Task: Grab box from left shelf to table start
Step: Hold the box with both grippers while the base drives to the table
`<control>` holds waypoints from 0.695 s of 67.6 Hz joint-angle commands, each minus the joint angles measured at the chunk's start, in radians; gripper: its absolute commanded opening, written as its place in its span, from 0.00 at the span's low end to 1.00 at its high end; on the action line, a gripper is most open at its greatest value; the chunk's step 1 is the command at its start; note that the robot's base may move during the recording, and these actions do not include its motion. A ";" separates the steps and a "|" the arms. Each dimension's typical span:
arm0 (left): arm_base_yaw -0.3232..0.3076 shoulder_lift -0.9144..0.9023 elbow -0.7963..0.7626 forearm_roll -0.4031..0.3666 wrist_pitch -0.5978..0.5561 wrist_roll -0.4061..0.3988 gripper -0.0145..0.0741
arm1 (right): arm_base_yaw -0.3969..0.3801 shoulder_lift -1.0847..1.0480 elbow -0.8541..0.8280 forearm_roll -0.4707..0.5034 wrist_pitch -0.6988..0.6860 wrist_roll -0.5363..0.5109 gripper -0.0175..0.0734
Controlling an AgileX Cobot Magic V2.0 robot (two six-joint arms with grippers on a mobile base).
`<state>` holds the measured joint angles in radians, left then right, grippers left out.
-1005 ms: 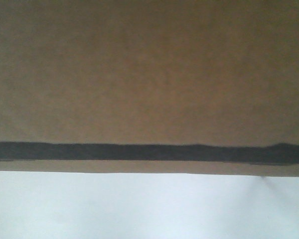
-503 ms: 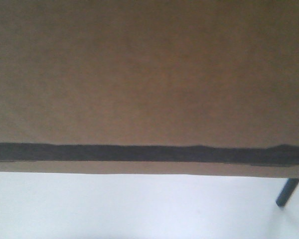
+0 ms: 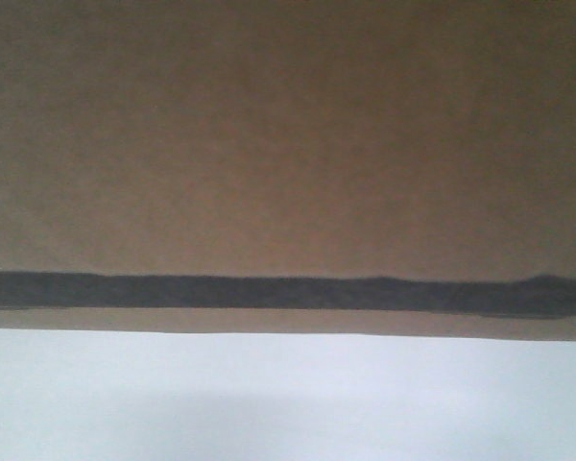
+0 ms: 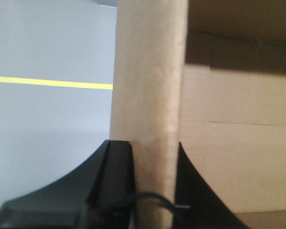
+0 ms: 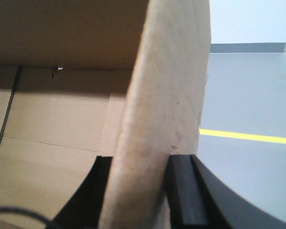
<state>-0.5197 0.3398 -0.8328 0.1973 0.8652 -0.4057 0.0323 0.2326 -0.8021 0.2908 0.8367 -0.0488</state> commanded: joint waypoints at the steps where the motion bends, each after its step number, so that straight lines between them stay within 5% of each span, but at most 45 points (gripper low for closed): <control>1: 0.001 -0.004 -0.047 -0.001 -0.197 -0.031 0.06 | -0.004 0.016 -0.029 -0.052 -0.146 -0.006 0.26; 47: 0.001 -0.004 -0.047 -0.001 -0.197 -0.031 0.06 | -0.004 0.016 -0.029 -0.052 -0.146 -0.006 0.26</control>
<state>-0.5197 0.3398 -0.8328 0.1973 0.8652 -0.4057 0.0323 0.2326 -0.8021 0.2908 0.8367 -0.0488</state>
